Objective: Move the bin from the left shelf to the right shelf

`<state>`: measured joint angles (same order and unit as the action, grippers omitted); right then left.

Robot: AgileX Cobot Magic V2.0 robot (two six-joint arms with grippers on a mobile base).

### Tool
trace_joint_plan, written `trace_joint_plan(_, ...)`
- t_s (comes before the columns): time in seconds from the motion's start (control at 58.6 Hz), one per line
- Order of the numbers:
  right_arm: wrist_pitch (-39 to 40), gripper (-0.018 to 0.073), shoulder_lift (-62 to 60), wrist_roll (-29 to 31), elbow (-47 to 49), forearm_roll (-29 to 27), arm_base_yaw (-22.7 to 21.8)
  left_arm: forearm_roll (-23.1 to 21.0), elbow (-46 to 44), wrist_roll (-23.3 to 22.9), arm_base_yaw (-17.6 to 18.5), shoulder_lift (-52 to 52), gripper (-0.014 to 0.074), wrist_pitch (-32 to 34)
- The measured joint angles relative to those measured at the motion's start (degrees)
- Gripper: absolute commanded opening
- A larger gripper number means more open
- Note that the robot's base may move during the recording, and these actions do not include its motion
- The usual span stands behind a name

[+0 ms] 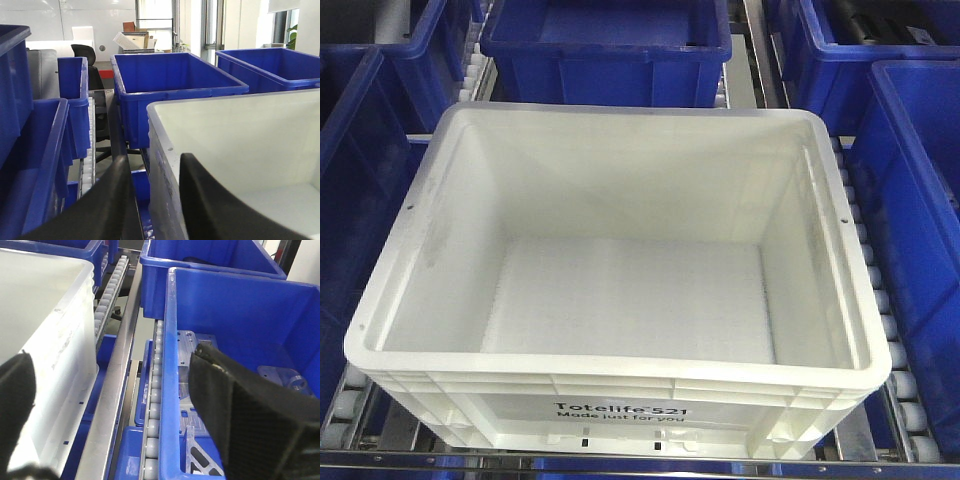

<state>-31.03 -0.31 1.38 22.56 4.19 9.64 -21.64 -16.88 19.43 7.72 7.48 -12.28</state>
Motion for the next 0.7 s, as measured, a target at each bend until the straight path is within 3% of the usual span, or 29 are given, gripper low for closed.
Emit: trace_joint_plan(0.7,-0.6,0.0585,0.0,-0.2,0.0,-0.7,0.0,0.0,0.0,3.0,0.0,0.0,0.0237,0.1)
